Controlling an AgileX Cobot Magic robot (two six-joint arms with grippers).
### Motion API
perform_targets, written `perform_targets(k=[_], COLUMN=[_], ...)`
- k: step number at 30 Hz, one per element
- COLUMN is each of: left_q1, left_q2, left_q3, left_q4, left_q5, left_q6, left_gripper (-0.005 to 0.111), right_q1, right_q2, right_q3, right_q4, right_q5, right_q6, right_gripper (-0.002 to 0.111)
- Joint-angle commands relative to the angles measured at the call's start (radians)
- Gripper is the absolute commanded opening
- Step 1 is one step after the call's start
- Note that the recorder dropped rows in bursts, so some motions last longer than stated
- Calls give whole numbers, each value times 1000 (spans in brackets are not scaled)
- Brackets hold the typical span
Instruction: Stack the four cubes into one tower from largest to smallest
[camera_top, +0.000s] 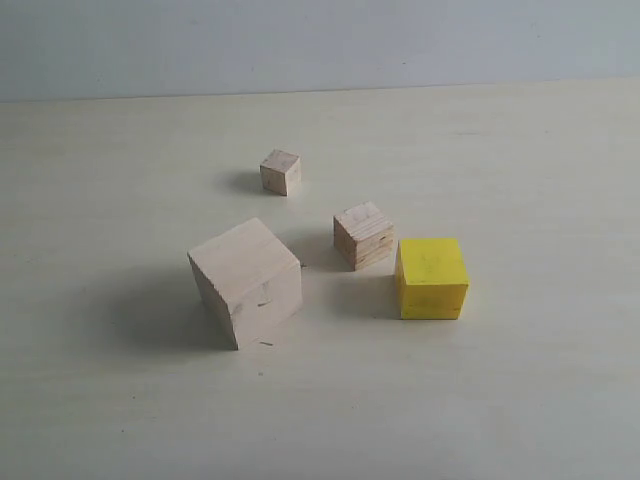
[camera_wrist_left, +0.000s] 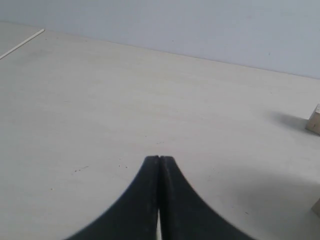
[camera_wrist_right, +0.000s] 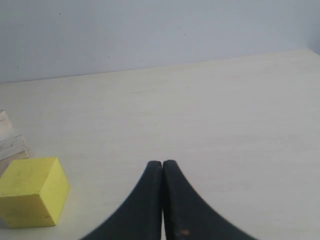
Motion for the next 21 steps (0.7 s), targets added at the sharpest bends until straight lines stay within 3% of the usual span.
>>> perform_targets(k=[1,12,17,21], left_q1=[1,1,-1,-1], left_q2=[-4,-4,-4,-4], left_q3=[2,2,2,2], left_q4=[-9,-9,-9,-9], left_q5=[-9,-37,-162,-189], left_q6=[-2,-2,-6,-6], left_gripper=[0,0,0,0], right_q1=[0,0,0,0], right_q2=[-6,-6,-6,-6], right_q3=[4,4,4,4], right_q4=[0,0,0,0], right_q5=[-3,-3,-5,-16], right_q6=[-2,-2,-2,-2], right_gripper=[0,0,0,0])
